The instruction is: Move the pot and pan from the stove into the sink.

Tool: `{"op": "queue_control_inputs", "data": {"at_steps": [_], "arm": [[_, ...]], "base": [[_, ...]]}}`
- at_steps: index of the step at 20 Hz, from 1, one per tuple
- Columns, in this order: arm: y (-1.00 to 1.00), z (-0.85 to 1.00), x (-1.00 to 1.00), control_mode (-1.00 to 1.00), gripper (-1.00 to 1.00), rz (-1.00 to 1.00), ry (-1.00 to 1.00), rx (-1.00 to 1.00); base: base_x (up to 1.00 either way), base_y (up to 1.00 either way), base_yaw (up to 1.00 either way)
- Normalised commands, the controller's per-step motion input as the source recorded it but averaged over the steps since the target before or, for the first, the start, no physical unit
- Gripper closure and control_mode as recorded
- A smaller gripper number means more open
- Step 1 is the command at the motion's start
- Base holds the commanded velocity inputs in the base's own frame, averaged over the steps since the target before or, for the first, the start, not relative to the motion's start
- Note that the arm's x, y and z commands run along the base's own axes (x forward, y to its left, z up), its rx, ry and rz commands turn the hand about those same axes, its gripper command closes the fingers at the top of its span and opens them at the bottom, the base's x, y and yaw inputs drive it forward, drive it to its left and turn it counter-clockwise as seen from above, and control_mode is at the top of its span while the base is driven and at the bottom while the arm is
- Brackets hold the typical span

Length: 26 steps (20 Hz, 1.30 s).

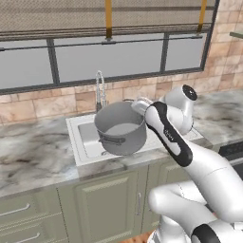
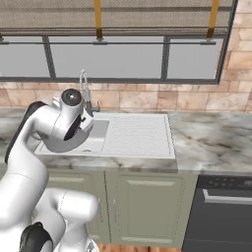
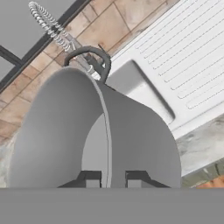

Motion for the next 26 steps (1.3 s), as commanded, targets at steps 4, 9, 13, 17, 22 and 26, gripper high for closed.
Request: {"op": "queue_control_inputs", "data": {"at_steps": [4,9,13,17,22,26], "arm": [[-0.01,-0.49,0.0,-1.0,1.0,0.02,0.1,-0.01],[0.0,-0.36,0.23,-1.0,1.0,0.02,0.08,-0.01],[0.0,-0.18,0.58,-1.0,1.0,0.0,0.03,0.03],[0.0,-0.2,0.63,-1.0,1.0,0.0,0.05,0.07],[0.0,-0.17,0.65,-1.0,1.0,0.01,0.05,0.09],[0.0,-0.14,0.49,-1.0,1.0,0.01,0.04,0.08]], "base": [[0.0,0.0,0.0],[0.0,0.0,0.0],[0.0,0.0,0.0],[0.0,0.0,0.0],[0.0,0.0,0.0],[0.0,0.0,0.0]]}}
